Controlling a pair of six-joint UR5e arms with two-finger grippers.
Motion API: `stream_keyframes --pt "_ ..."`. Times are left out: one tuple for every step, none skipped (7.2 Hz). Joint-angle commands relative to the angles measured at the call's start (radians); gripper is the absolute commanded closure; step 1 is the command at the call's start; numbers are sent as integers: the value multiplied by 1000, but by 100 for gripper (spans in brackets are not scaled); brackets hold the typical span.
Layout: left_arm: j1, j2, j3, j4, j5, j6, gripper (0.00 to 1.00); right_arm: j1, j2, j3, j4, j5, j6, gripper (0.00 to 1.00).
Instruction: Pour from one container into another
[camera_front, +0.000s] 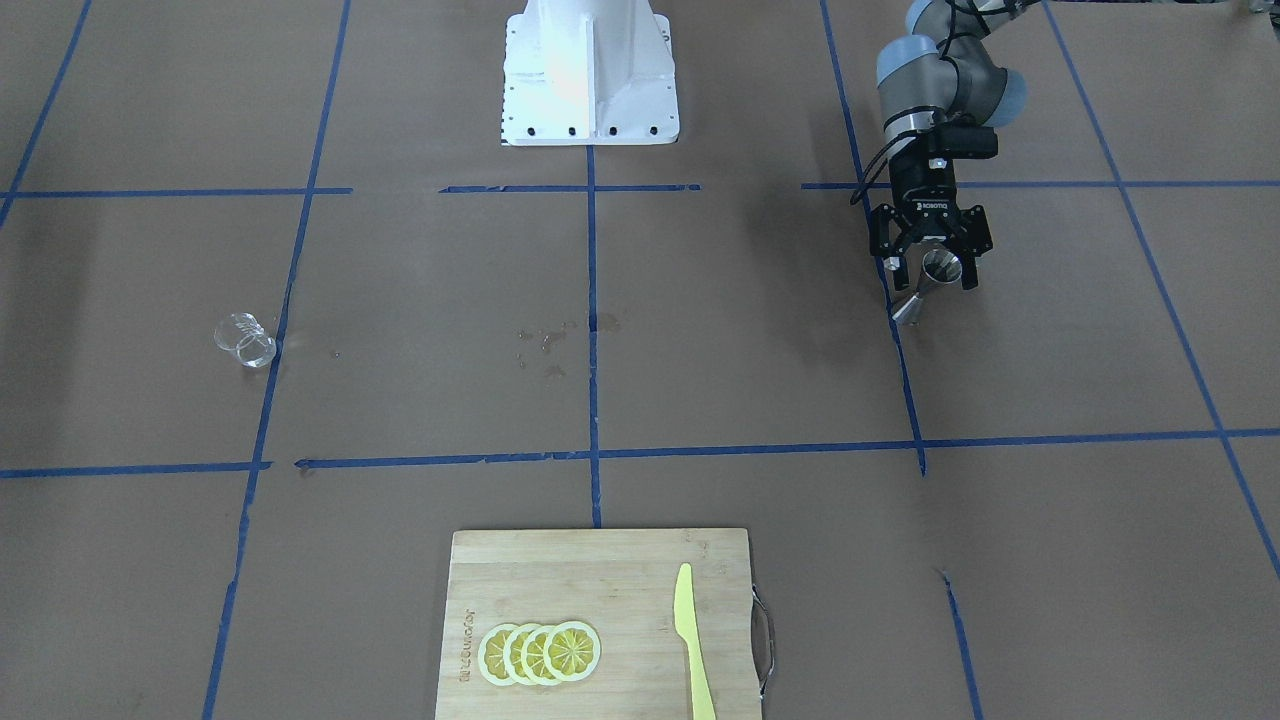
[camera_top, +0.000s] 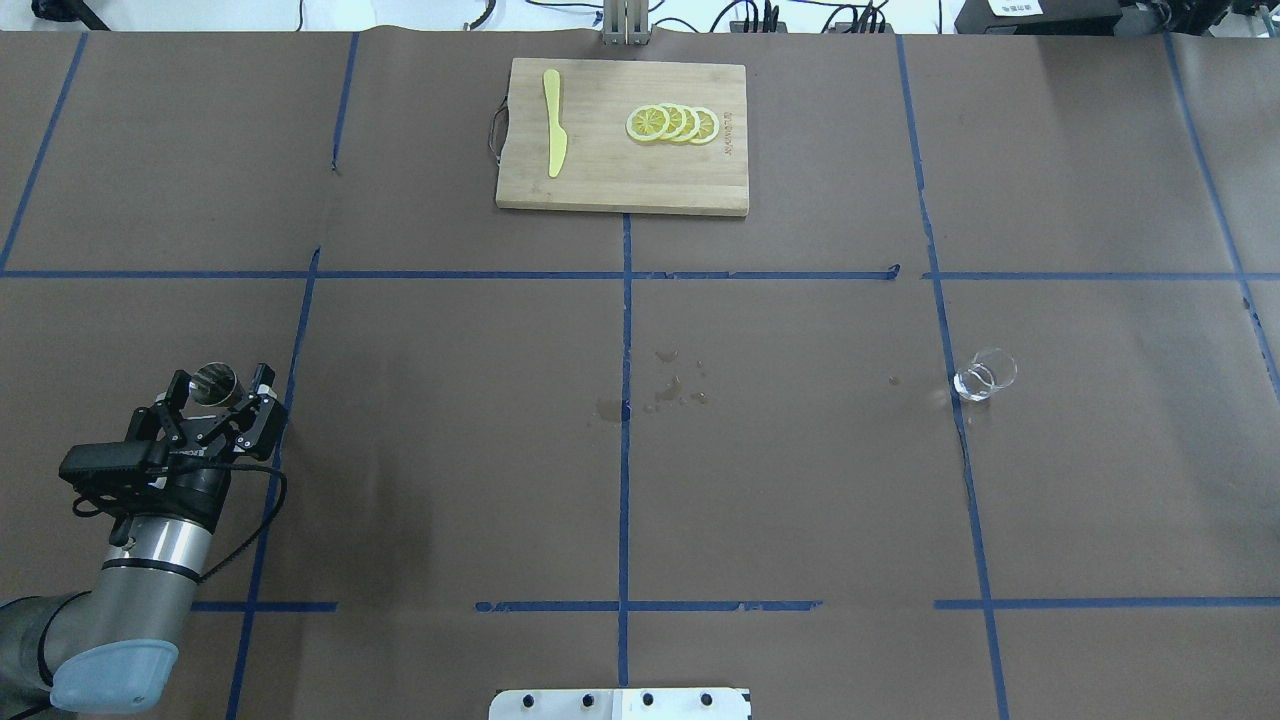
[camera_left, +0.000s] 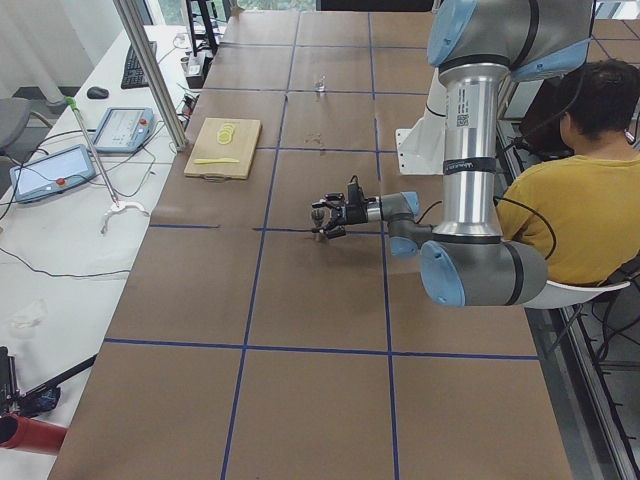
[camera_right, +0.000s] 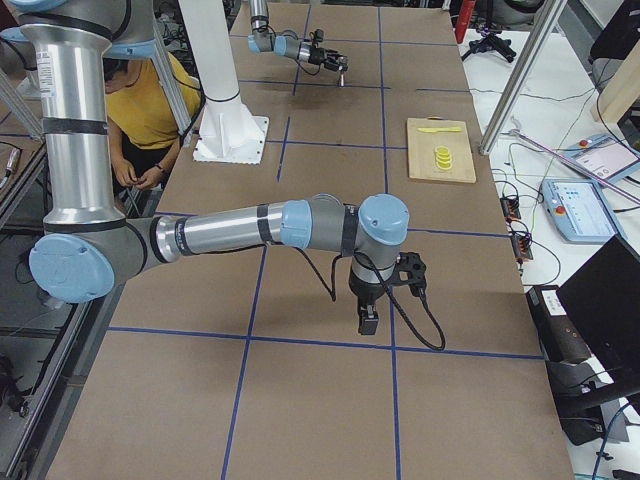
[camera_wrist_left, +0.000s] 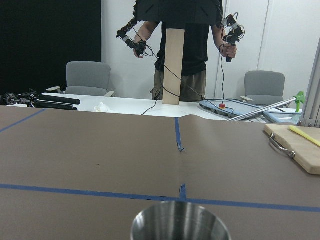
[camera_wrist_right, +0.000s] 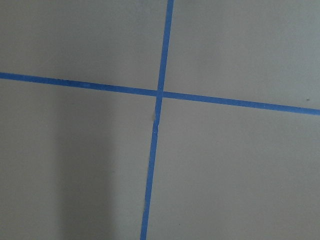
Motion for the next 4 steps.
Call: stream_keyframes --pt "-1 1 -9 -116 81 99 0 0 0 -1 0 0 0 0" --pt "-1 -1 -16 -258 124 240 0 0 0 -1 0 0 0 0" --pt "-1 -1 -18 -451 145 448 0 0 0 -1 0 0 0 0" --pt "-1 -2 -20 -684 142 714 0 0 0 -1 0 0 0 0"
